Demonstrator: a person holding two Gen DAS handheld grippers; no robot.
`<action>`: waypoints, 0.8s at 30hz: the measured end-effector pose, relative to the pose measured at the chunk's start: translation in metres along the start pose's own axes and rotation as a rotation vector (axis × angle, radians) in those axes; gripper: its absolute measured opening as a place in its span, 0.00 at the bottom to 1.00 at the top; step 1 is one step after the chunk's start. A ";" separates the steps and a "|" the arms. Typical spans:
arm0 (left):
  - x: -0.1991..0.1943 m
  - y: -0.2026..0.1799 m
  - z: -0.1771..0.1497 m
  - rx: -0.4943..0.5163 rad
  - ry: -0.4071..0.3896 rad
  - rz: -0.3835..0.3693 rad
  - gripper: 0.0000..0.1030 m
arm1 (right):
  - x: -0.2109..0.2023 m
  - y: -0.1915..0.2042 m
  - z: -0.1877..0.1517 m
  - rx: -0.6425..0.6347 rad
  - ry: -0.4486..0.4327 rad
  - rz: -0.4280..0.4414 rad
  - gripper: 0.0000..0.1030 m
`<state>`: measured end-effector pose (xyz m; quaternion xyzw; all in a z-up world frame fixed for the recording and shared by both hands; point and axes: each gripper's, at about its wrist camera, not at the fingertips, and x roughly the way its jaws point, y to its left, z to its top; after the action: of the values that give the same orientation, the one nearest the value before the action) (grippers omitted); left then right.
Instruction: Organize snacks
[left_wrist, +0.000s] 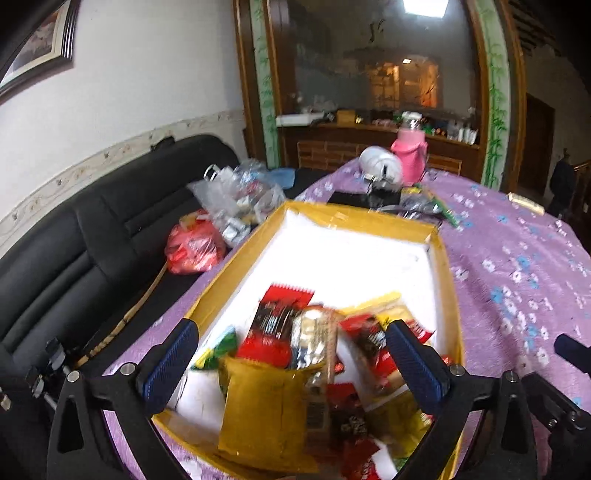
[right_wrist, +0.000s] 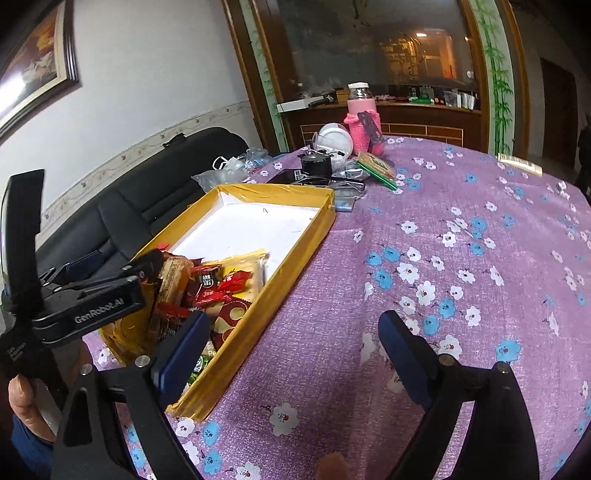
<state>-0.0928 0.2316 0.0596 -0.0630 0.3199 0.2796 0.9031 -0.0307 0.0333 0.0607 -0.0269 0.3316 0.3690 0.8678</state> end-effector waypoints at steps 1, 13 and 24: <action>0.001 0.000 -0.001 0.006 0.008 0.015 0.99 | 0.000 0.001 0.000 -0.006 -0.001 -0.002 0.90; 0.004 -0.005 -0.002 0.065 -0.015 0.066 0.99 | 0.000 0.003 -0.002 -0.019 -0.005 0.009 0.90; 0.007 -0.005 -0.006 0.065 -0.017 0.090 0.99 | -0.003 0.012 -0.005 -0.060 -0.019 0.002 0.90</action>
<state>-0.0885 0.2287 0.0506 -0.0167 0.3238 0.3097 0.8939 -0.0426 0.0385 0.0610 -0.0491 0.3124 0.3800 0.8693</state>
